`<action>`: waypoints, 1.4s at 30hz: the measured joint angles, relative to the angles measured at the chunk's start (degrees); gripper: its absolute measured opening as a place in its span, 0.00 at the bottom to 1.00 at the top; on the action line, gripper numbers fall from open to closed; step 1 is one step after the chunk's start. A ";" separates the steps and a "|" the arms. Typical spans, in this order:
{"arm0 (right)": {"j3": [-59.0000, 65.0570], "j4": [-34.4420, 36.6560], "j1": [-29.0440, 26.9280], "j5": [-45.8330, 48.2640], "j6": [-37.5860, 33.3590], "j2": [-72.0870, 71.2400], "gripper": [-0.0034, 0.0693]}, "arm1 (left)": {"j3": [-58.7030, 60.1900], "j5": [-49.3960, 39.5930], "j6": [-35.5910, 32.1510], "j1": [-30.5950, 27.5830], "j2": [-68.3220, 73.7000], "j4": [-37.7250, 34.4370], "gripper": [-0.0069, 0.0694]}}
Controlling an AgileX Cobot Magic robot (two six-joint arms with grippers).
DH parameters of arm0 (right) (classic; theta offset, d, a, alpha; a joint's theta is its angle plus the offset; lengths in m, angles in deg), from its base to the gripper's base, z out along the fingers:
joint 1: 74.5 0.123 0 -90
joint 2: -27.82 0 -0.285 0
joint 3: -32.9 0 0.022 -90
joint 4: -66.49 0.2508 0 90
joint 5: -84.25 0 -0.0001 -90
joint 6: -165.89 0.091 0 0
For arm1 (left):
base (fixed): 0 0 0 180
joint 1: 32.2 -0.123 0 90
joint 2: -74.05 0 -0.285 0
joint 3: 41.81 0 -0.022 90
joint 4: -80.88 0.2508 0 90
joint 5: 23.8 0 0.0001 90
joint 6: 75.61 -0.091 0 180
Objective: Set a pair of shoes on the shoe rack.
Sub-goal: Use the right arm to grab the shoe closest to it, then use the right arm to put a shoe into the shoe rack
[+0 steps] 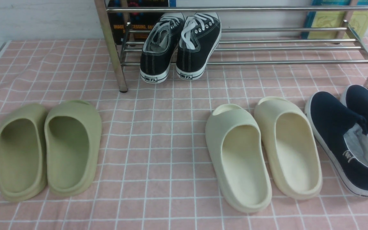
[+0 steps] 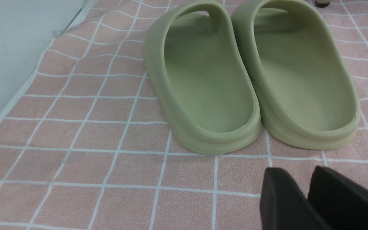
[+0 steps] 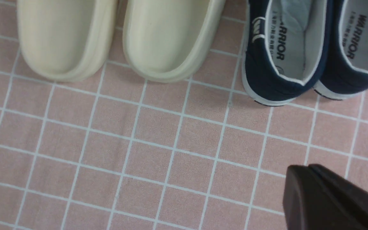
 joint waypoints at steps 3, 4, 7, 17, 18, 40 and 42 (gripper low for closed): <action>-0.75 -0.05 1.37 -1.92 0.00 6.76 0.24 | 0.00 0.00 0.00 0.00 0.00 0.00 0.31; -0.75 -0.05 1.37 -1.92 0.07 7.26 0.25 | 0.00 0.00 0.00 0.00 0.00 0.00 0.31; -2.60 -0.79 1.56 -5.42 0.71 15.91 0.52 | 0.00 0.00 0.00 0.00 0.00 0.00 0.32; -4.75 -4.55 1.60 -13.93 0.89 34.14 0.69 | 0.00 0.00 0.00 0.00 0.00 0.00 0.33; -4.77 -4.75 1.60 -14.87 0.89 35.74 0.63 | 0.00 0.00 0.00 0.00 0.00 0.00 0.33; -29.20 -4.89 2.35 -4.42 3.89 41.23 0.09 | 0.00 -0.05 -0.05 0.00 0.00 0.02 0.35; -33.72 -4.55 2.35 -3.94 3.89 44.29 0.09 | -0.01 -0.05 -0.05 0.00 0.00 0.07 0.35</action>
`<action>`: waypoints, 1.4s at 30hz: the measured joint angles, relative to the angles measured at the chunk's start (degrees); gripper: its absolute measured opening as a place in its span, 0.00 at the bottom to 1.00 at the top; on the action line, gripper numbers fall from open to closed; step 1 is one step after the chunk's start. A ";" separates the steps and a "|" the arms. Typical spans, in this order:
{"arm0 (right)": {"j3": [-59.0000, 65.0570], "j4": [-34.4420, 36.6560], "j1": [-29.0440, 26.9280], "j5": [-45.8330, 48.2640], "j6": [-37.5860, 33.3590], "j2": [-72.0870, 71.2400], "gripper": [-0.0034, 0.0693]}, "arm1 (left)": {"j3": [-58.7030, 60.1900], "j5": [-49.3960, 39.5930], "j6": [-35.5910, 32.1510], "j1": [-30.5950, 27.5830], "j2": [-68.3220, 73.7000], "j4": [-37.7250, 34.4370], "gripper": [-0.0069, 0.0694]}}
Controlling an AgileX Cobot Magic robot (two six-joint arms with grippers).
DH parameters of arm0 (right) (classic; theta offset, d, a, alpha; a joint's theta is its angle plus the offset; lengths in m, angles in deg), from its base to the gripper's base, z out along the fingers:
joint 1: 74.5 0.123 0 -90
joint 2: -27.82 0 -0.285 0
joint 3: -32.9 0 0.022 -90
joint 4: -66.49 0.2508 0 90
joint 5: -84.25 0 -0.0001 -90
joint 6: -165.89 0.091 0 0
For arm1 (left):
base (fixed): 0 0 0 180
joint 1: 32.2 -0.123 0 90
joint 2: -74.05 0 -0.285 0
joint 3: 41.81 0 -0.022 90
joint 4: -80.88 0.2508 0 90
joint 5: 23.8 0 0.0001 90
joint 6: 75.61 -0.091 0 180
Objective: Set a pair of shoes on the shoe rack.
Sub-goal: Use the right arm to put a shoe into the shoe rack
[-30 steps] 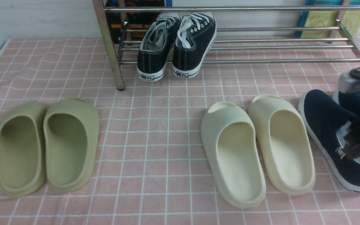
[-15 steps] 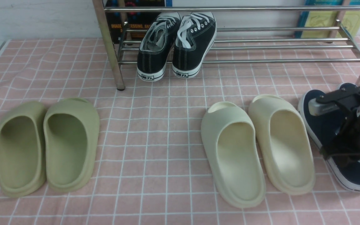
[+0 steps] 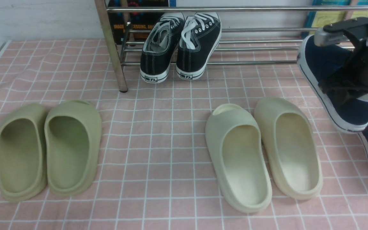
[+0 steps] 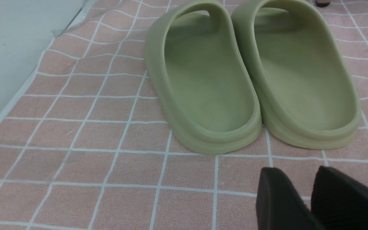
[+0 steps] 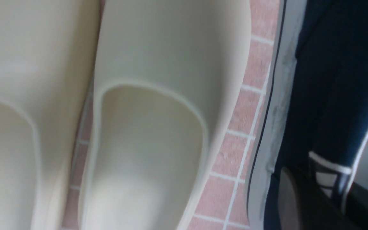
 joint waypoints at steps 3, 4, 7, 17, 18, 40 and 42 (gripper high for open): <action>-5.63 0.05 0.00 1.34 0.00 4.56 0.09 | -0.05 -0.05 0.00 0.00 0.00 0.12 0.35; -6.00 0.05 0.00 1.42 0.00 4.87 0.09 | -0.05 -0.05 0.00 0.00 0.00 0.12 0.35; -13.68 0.05 0.00 2.44 -0.05 10.72 0.09 | -0.05 -0.05 0.00 0.00 0.00 0.16 0.35; -32.85 0.68 0.00 4.81 -1.44 22.45 0.09 | -0.05 -0.10 0.00 0.00 0.00 0.18 0.35; -36.17 0.75 0.00 4.96 -1.45 24.33 0.09 | -0.05 -0.10 0.00 0.00 0.00 0.18 0.35; -50.69 1.74 0.07 9.61 -0.38 29.81 0.57 | -0.05 -0.10 0.00 0.00 0.00 0.23 0.38; -50.68 1.93 0.07 10.33 -0.28 28.33 0.63 | -0.05 -0.10 0.00 0.00 0.00 0.23 0.38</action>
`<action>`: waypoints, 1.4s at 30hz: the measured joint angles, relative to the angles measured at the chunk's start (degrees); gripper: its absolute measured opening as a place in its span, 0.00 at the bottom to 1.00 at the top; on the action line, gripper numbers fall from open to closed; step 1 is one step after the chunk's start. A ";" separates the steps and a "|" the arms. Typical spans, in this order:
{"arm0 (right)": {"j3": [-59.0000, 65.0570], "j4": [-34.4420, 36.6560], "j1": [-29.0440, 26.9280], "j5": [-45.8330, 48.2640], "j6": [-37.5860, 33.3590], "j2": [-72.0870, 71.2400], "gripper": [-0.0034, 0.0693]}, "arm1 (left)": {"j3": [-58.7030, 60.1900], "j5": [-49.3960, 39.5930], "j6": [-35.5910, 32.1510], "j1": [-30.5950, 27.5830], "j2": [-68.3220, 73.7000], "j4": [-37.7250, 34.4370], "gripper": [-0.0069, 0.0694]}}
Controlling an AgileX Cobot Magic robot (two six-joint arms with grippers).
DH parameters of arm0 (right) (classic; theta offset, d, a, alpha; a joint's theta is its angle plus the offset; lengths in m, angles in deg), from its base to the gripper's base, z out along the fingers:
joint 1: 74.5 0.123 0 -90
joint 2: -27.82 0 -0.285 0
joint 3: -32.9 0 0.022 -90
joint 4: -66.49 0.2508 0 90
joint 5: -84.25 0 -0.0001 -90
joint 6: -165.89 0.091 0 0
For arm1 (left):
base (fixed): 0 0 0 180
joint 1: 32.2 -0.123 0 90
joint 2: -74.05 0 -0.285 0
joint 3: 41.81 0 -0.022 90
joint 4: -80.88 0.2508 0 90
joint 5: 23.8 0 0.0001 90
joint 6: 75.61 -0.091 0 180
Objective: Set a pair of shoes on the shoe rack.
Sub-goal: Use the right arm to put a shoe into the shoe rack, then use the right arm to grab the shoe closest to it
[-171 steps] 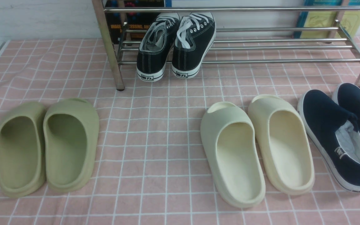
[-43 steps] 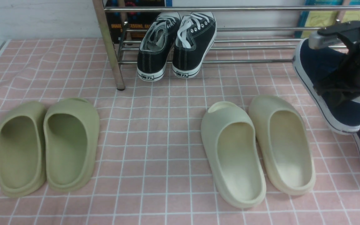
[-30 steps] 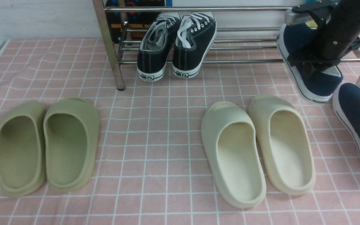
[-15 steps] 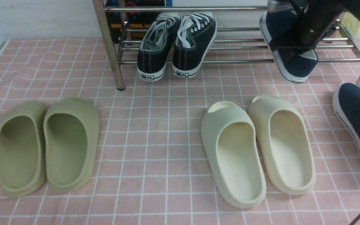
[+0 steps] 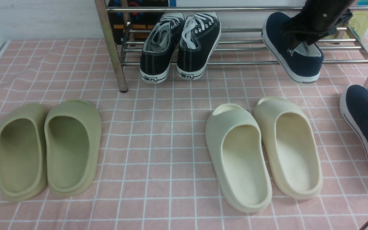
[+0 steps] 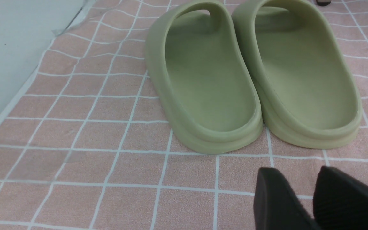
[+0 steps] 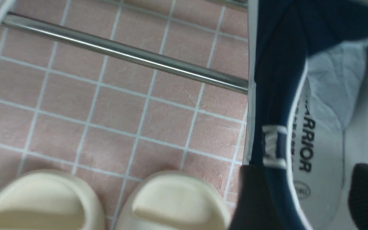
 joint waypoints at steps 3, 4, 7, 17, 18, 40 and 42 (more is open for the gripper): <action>2.05 0.49 0.01 0.14 -0.39 -4.66 0.72 | 0.00 0.00 0.00 0.00 0.00 0.00 0.38; 3.88 0.49 0.01 0.14 -0.60 -6.34 0.73 | 0.00 0.00 0.00 0.00 0.00 0.00 0.38; 12.34 0.51 0.01 0.06 -0.80 -13.45 0.73 | 0.00 0.00 0.00 0.00 0.00 0.00 0.38; 54.02 -3.99 -1.29 -1.58 3.03 -37.00 0.66 | 0.00 0.00 0.00 0.00 0.00 0.11 0.39; 57.11 -4.55 -1.81 -2.70 3.94 -37.98 0.65 | 0.00 0.00 0.00 0.00 0.00 0.11 0.39; 76.56 -7.72 -12.39 -29.90 7.99 -27.61 0.36 | 0.00 0.00 0.00 0.00 0.00 0.11 0.40; 75.66 -7.36 -12.33 -28.80 7.99 -27.47 0.19 | 0.00 0.00 0.00 0.00 0.00 0.11 0.40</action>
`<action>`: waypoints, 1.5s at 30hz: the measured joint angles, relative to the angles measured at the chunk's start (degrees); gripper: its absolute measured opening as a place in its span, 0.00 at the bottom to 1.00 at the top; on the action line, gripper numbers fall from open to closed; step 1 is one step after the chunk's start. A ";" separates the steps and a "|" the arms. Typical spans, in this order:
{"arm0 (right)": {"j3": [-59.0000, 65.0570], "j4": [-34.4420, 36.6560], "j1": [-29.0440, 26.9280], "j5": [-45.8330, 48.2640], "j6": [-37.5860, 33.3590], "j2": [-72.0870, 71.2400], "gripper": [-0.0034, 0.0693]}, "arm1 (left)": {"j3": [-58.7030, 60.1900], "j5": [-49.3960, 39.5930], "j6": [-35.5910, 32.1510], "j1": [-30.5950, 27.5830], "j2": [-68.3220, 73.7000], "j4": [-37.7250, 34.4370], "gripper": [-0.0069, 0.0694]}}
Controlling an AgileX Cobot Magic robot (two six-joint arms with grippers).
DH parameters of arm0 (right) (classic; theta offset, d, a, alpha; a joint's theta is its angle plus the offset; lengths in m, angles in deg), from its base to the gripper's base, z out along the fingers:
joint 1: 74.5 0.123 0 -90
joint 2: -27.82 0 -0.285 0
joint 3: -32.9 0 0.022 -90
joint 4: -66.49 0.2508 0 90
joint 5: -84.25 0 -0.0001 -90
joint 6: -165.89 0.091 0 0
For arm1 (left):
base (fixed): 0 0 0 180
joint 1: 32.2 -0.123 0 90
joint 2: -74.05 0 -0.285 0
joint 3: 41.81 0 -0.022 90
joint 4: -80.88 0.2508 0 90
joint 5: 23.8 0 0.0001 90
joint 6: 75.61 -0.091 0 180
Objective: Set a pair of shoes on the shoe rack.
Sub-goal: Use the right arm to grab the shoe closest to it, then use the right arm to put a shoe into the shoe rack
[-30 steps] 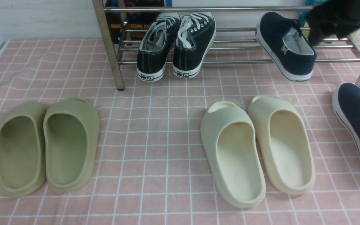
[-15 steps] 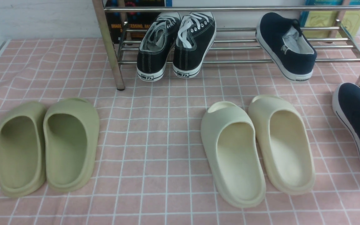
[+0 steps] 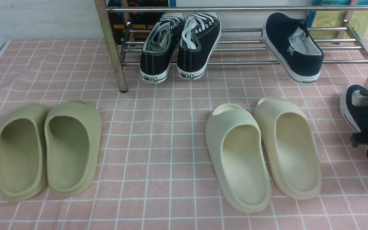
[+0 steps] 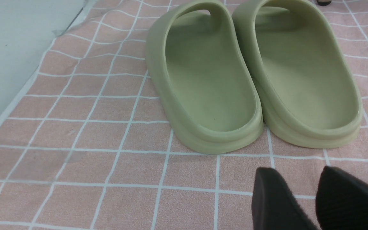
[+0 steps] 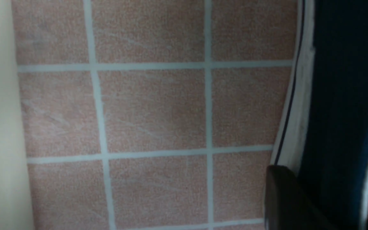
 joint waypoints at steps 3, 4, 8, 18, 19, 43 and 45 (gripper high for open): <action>-1.66 0.06 0.43 3.16 -0.31 -1.38 0.07 | 0.00 0.00 0.00 0.00 0.00 0.05 0.40; -2.36 0.06 0.67 4.70 -0.87 -2.35 0.06 | 0.00 0.00 0.00 0.00 0.00 0.05 0.40; -6.17 0.86 2.97 10.62 -2.34 -6.54 0.06 | 0.00 0.00 0.00 0.00 0.00 0.05 0.40; -21.21 1.48 5.62 10.98 -3.35 -4.13 0.06 | 0.00 0.00 0.00 0.00 0.00 0.05 0.40; -21.21 1.45 5.62 10.98 -3.35 -3.88 0.06 | 0.00 0.00 0.00 0.00 0.00 0.05 0.40; -63.49 1.13 5.62 16.45 -4.33 27.25 0.08 | 0.00 0.00 0.00 0.00 0.00 0.05 0.40; -65.67 1.13 5.62 16.45 -4.33 29.10 0.08 | 0.00 0.00 0.00 0.00 0.00 0.17 0.40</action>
